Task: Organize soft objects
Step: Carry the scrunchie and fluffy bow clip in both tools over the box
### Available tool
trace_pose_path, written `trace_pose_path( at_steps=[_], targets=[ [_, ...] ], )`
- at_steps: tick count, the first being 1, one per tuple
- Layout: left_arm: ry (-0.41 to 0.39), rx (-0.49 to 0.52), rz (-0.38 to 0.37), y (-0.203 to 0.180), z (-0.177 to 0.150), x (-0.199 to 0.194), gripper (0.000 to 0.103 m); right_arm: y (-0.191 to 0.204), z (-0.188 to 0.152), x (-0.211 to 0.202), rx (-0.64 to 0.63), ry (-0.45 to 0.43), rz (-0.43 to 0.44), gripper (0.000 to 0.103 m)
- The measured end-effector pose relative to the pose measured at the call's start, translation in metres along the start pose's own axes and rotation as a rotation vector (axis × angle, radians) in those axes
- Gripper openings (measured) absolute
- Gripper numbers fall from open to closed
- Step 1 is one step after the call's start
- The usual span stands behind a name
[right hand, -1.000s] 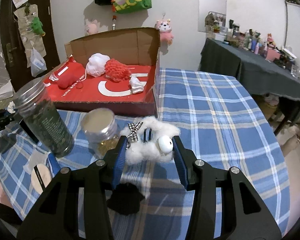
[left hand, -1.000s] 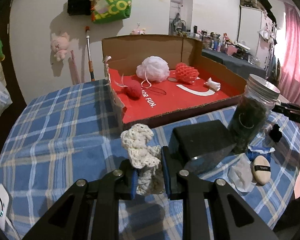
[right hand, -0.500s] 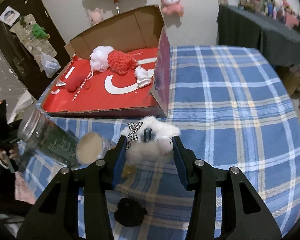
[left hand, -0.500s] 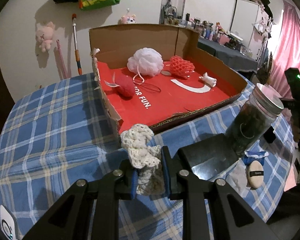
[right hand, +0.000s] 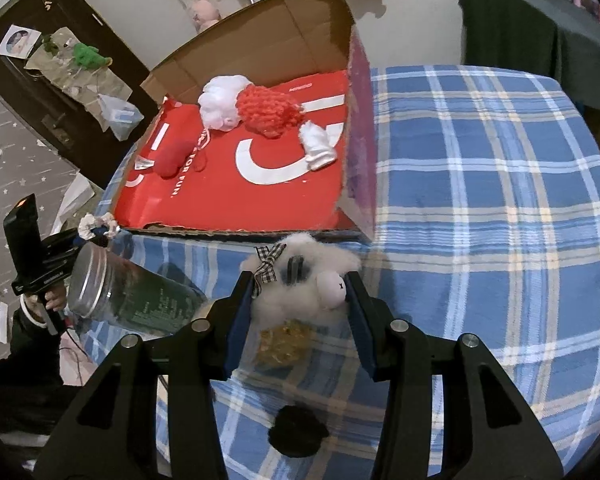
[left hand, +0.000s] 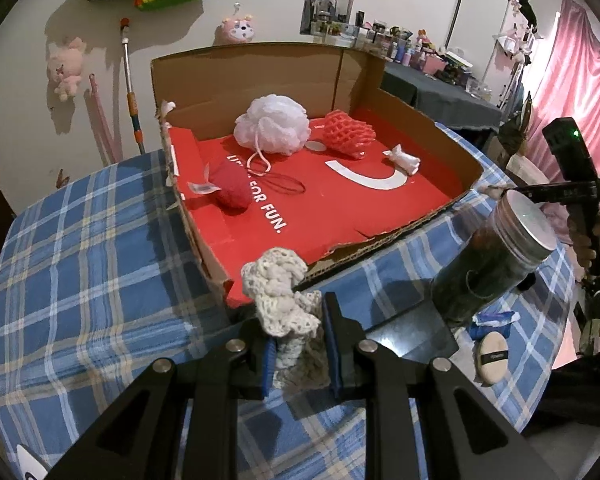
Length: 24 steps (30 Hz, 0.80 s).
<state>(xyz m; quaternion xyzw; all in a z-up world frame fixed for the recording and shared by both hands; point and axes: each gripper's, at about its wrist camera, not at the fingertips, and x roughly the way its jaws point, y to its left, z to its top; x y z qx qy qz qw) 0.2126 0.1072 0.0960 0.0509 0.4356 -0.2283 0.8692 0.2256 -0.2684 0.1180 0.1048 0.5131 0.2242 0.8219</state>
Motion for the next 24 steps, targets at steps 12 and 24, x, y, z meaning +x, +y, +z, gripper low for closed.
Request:
trace_pose_path(
  at_steps=[12, 24],
  targets=[
    [0.032, -0.001, -0.064, -0.004, 0.024, 0.006, 0.022, 0.02, 0.012, 0.011, -0.029, 0.043, 0.07, 0.043],
    [-0.009, 0.022, -0.133, -0.03, 0.057, 0.015, 0.022, 0.064, 0.039, 0.023, -0.192, -0.02, 0.058, 0.043]
  ],
)
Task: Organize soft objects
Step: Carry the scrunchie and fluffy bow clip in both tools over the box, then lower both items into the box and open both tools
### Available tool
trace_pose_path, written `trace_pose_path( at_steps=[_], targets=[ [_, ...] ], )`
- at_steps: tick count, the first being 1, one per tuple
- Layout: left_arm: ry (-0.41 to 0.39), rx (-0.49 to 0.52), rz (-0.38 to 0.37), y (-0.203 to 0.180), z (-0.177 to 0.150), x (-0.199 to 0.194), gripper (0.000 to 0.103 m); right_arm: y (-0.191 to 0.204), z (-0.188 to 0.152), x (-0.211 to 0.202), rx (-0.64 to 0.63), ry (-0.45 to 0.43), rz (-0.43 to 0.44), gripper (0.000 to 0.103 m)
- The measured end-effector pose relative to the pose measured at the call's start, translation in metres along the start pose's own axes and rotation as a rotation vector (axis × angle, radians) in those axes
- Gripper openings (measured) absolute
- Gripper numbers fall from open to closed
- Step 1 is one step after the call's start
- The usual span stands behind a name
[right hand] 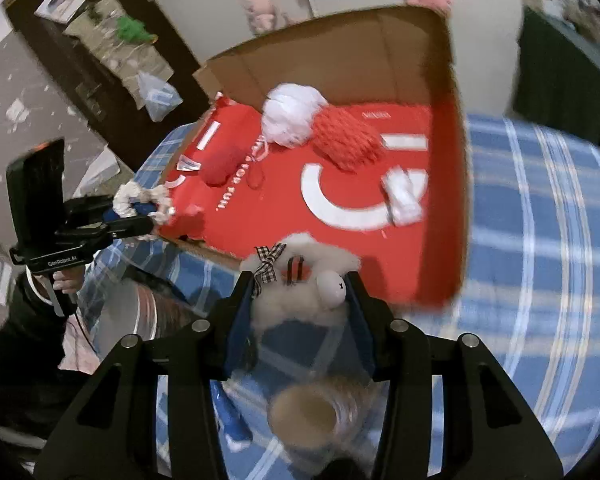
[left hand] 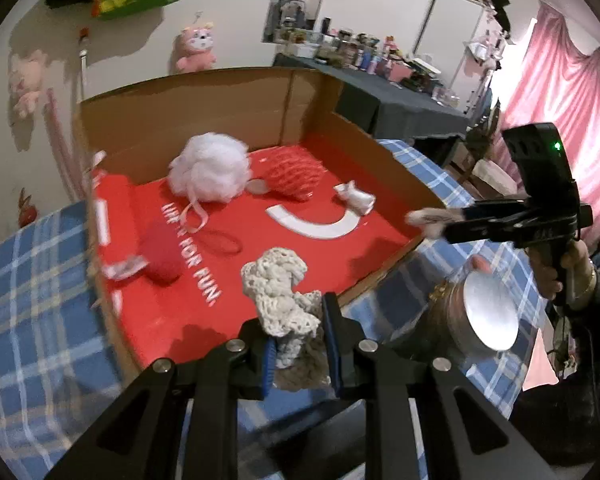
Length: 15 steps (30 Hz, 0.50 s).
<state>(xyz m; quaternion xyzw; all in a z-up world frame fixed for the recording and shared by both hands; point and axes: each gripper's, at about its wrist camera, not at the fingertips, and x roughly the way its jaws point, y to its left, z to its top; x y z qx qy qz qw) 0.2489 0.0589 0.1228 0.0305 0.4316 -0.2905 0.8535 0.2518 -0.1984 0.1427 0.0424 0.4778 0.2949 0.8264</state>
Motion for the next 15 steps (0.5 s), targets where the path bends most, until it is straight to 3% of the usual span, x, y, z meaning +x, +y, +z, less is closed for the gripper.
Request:
trace_pose_path(
  at_steps=[7, 15],
  targets=[
    [0.021, 0.087, 0.042, -0.017, 0.034, 0.036, 0.022, 0.022, 0.038, 0.037, -0.203, 0.04, -0.111, 0.043],
    [0.112, 0.11, 0.066, -0.012, 0.064, 0.089, 0.023, 0.011, 0.066, 0.082, -0.263, 0.163, -0.159, 0.043]
  ],
)
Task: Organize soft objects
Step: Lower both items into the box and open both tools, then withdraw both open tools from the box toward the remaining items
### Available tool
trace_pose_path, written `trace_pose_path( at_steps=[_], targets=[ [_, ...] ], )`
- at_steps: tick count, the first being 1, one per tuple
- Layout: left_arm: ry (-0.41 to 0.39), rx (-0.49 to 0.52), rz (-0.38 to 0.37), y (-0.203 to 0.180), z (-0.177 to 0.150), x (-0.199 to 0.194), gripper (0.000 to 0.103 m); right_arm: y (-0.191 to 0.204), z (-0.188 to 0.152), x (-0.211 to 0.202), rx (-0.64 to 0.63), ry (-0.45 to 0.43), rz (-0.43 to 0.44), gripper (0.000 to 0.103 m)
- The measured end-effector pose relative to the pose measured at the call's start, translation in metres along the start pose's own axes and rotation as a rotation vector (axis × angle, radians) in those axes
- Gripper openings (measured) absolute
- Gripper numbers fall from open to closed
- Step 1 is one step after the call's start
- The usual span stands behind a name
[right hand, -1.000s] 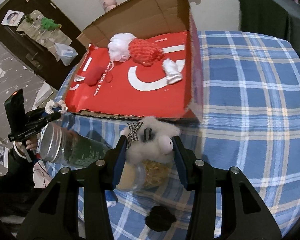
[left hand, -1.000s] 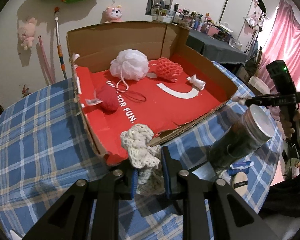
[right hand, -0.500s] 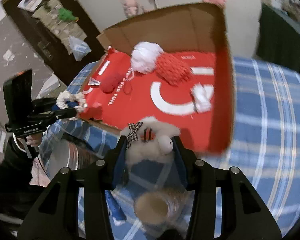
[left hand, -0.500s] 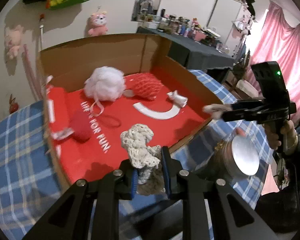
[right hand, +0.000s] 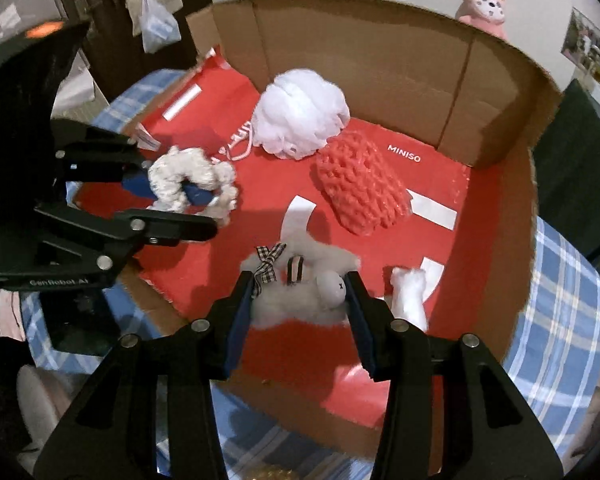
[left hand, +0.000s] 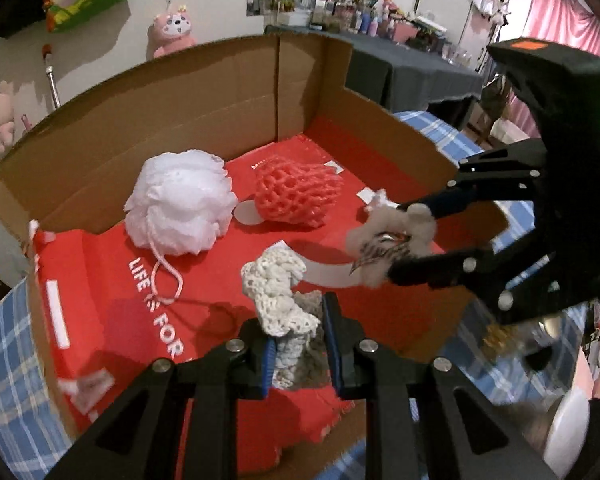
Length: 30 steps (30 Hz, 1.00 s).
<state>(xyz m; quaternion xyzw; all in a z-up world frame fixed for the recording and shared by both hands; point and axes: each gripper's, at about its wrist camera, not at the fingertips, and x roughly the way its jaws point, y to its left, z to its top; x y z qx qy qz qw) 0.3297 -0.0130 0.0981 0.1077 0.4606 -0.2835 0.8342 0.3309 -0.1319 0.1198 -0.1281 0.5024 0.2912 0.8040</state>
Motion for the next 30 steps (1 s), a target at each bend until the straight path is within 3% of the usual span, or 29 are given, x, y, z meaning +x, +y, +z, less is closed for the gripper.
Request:
trace_pose_path(
  at_steps=[10, 19, 30],
  targets=[
    [0.083, 0.018, 0.033, 0.003, 0.019, 0.04, 0.025, -0.01, 0.013, 0.027, -0.007, 0.045, -0.032, 0.046],
    [0.098, 0.016, 0.05, 0.006, 0.022, 0.05, 0.03, -0.008, 0.023, 0.042, -0.021, 0.07, -0.048, 0.048],
    [0.097, 0.006, 0.083, 0.018, 0.02, 0.048, 0.057, -0.003, 0.023, 0.045, -0.048, 0.062, -0.08, 0.051]
  ],
)
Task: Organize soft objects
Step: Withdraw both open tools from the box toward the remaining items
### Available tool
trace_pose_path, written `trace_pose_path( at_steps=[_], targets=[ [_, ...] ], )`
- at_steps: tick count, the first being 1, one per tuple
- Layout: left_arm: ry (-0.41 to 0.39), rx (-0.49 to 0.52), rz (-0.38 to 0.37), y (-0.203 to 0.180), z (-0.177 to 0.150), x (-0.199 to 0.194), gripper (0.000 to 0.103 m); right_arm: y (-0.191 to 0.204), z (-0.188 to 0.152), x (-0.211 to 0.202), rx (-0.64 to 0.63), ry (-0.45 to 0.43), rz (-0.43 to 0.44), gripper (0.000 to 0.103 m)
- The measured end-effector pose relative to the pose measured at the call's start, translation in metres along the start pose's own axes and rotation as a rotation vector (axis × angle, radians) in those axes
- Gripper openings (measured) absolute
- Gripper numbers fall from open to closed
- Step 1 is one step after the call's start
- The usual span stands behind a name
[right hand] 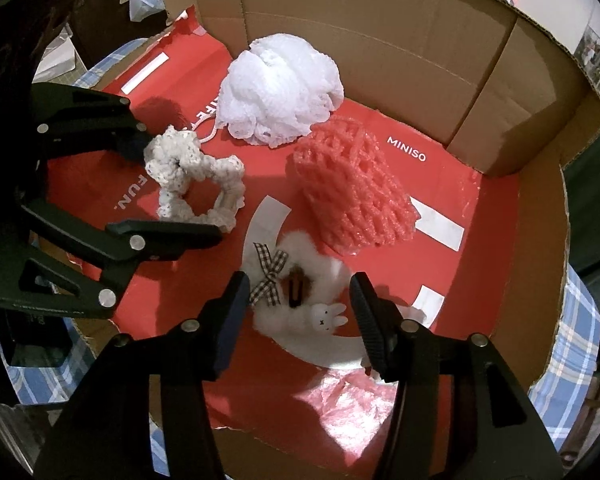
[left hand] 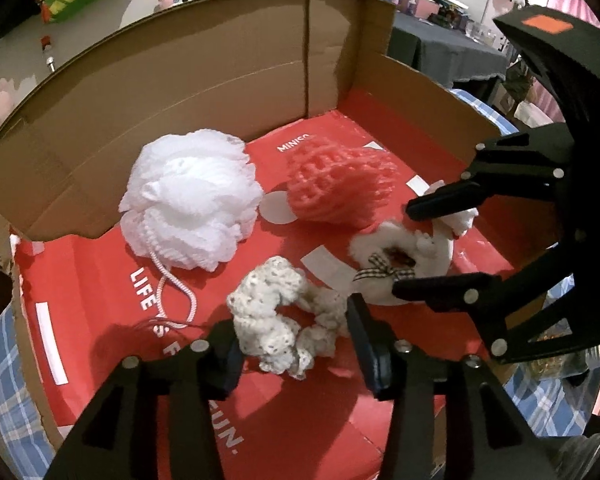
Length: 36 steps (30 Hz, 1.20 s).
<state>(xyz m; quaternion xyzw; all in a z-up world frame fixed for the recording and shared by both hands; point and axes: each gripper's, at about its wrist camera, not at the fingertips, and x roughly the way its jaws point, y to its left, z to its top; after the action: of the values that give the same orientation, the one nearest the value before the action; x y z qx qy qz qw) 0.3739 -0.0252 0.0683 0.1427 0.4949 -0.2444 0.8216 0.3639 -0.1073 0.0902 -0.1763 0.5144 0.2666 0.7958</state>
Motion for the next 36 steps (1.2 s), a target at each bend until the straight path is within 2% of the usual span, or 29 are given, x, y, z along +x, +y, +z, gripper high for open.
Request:
trace_pose_path(
  at_steps=[3, 5, 11, 14, 18, 20, 24, 26, 28, 31, 34, 36],
  targets=[
    [-0.013, -0.01, -0.003, 0.003, -0.001, -0.003, 0.064, 0.0, -0.001, -0.008, 0.01, -0.023, 0.009, 0.053],
    [-0.028, -0.014, -0.009, 0.004, -0.003, -0.008, 0.068, 0.001, -0.003, -0.015, 0.017, -0.04, 0.004, 0.061],
    [-0.086, -0.038, 0.002, 0.003, -0.008, -0.033, 0.081, 0.003, -0.014, -0.052, 0.054, -0.116, -0.022, 0.062],
    [-0.151, -0.067, 0.006, 0.001, -0.014, -0.058, 0.088, 0.005, -0.026, -0.081, 0.081, -0.171, -0.035, 0.072],
    [-0.244, -0.089, 0.007, -0.009, -0.026, -0.096, 0.096, 0.01, -0.043, -0.12, 0.126, -0.253, -0.053, 0.074],
    [-0.304, -0.099, 0.014, -0.018, -0.035, -0.119, 0.098, 0.014, -0.053, -0.139, 0.141, -0.298, -0.06, 0.079],
    [-0.409, -0.113, 0.02, -0.037, -0.051, -0.159, 0.102, 0.027, -0.072, -0.177, 0.172, -0.394, -0.061, 0.08],
    [-0.467, -0.118, 0.043, -0.048, -0.062, -0.178, 0.103, 0.038, -0.085, -0.196, 0.166, -0.437, -0.08, 0.086],
    [-0.514, -0.121, 0.044, -0.058, -0.074, -0.197, 0.103, 0.051, -0.099, -0.213, 0.146, -0.482, -0.095, 0.088],
    [-0.551, -0.125, 0.017, -0.07, -0.089, -0.216, 0.103, 0.07, -0.119, -0.234, 0.129, -0.536, -0.121, 0.088],
    [-0.601, -0.122, 0.02, -0.086, -0.106, -0.233, 0.103, 0.087, -0.141, -0.251, 0.121, -0.591, -0.132, 0.089],
    [-0.631, -0.107, 0.038, -0.099, -0.118, -0.244, 0.103, 0.096, -0.154, -0.258, 0.127, -0.624, -0.134, 0.093]
  ],
)
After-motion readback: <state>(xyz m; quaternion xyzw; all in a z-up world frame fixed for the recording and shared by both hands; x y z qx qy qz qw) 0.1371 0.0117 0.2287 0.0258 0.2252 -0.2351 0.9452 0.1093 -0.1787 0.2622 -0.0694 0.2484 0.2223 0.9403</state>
